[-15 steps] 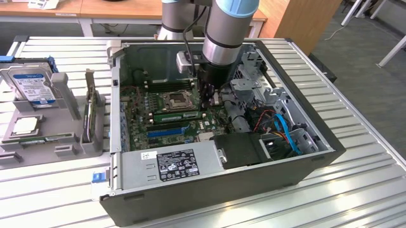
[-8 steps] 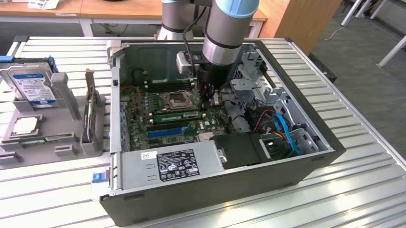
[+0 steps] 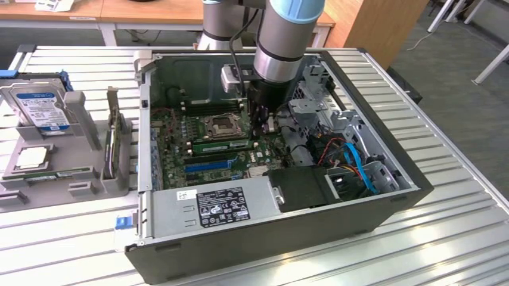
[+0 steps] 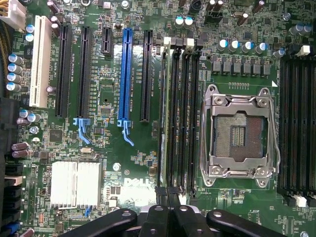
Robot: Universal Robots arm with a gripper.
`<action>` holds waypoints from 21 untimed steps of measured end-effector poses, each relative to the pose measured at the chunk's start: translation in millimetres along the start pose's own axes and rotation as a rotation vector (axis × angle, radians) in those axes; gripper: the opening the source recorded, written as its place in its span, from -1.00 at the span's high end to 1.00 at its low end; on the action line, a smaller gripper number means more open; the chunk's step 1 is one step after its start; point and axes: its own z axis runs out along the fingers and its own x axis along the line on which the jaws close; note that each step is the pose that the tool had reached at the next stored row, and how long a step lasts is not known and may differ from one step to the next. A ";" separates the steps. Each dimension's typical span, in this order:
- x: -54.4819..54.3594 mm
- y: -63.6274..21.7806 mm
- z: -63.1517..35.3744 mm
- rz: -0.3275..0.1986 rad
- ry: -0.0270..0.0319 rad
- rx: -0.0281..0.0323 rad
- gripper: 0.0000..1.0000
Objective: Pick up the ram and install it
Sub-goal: 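Press down the ram until it locks into place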
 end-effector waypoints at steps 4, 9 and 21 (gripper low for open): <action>0.0 0.0 0.5 0.000 0.0000 0.0000 0.80; 0.0 0.0 0.6 0.000 0.0000 0.0000 0.80; 0.2 -0.1 2.2 0.000 0.0000 0.0000 0.80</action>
